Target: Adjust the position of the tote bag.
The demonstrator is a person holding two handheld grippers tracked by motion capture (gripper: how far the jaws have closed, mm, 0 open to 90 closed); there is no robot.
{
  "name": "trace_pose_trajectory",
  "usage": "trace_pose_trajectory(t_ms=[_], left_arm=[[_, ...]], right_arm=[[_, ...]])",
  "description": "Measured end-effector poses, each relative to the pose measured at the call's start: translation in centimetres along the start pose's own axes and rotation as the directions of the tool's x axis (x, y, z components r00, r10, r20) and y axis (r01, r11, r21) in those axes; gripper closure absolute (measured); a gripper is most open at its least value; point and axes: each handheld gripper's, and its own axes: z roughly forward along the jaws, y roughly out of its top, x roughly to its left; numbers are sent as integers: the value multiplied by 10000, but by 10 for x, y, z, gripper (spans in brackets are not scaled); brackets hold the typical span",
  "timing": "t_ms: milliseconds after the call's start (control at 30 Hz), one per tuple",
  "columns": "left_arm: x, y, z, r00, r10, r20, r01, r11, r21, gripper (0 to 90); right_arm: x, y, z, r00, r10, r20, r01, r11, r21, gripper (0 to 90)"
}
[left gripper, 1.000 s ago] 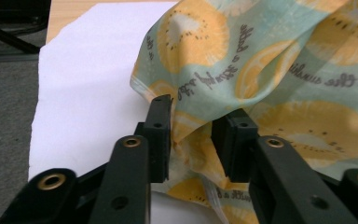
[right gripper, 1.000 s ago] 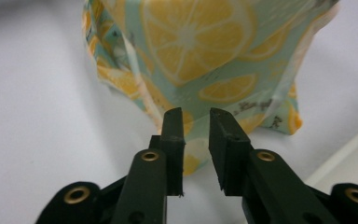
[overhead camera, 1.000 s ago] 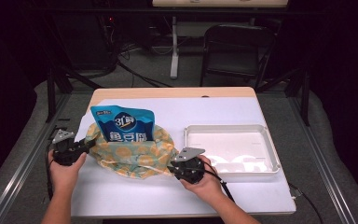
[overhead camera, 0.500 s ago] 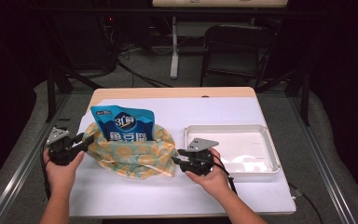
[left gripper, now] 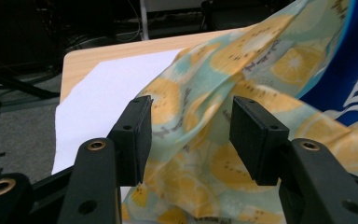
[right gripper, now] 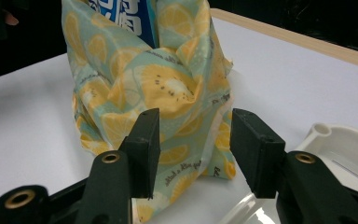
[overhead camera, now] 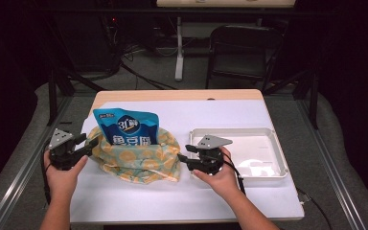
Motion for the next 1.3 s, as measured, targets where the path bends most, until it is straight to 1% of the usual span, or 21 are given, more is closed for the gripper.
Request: trace_pose_trajectory(t_ms=[67, 133, 200, 267, 333, 433, 467, 600, 667, 700, 800, 900, 967, 1000, 1100, 1200, 1233, 1300], left_arm=[[-2, 2, 0, 9999, 119, -15, -119, 9999, 57, 511], [-3, 4, 1, 9999, 94, 127, -95, 9999, 96, 555], [-3, 6, 2, 9998, 122, 149, -123, 9999, 102, 582], [-3, 8, 4, 9997, 60, 227, -62, 9999, 89, 605], [-3, 8, 6, 9996, 151, 252, -154, 9998, 136, 647], [-3, 10, 10, 9984, 394, 399, -407, 9987, 306, 701], [-3, 11, 12, 9981, 443, 430, -457, 9984, 329, 725], [-2, 14, 16, 9975, 440, 556, -459, 9984, 326, 825], [-1, 15, 17, 9976, 385, 581, -400, 9989, 261, 870], [-1, 15, 17, 9977, 345, 584, -358, 9991, 221, 886], [1, 18, 18, 9980, 231, 588, -240, 9996, 145, 898], [2, 19, 21, 9981, 186, 591, -196, 9997, 166, 900], [3, 21, 23, 9982, 178, 580, -191, 9996, 213, 900], [4, 22, 24, 9982, 204, 567, -216, 9995, 213, 900], [5, 23, 27, 9981, 100, 609, -112, 9998, 190, 900], [8, 24, 29, 9981, -8, 610, -4, 9998, 200, 900], [9, 24, 30, 9980, -48, 627, 37, 9998, 185, 900], [11, 24, 33, 9980, -196, 602, 186, 9997, 174, 900]], right_arm=[[0, 1, 0, 10000, 25, -44, -25, 10000, -49, 532], [0, 3, -1, 10000, -89, 16, 89, 9999, -62, 538], [0, 7, -2, 9999, -145, -13, 145, 9998, -108, 558], [-1, 14, -3, 9997, -214, -79, 212, 9995, -218, 560], [-2, 25, -4, 9997, -189, -134, 182, 9985, -524, 565], [-3, 35, 0, 9997, -248, -39, 245, 9976, -649, 577], [-4, 38, 1, 9996, -286, -32, 284, 9974, -655, 577], [-8, 49, 15, 9988, -483, 113, 486, 9983, -328, 585], [-11, 53, 22, 9991, -408, 86, 410, 9990, -200, 589], [-12, 55, 25, 9996, -271, 20, 271, 9994, -192, 593], [-16, 58, 31, 9999, -16, -140, 14, 10000, -93, 614], [-19, 61, 35, 9988, 361, -319, -365, 9993, -113, 684], [-20, 62, 38, 9984, 460, -334, -461, 9989, 2, 723], [-20, 62, 39, 9986, 437, -309, -435, 9990, 56, 737], [-22, 64, 42, 9972, 540, -527, -525, 9982, 282, 783], [-22, 64, 45, 9946, 724, -746, -704, 9971, 303, 817], [-22, 64, 45, 9944, 744, -746, -724, 9969, 294, 834], [-22, 65, 46, 9953, 640, -730, -614, 9974, 369, 881]])
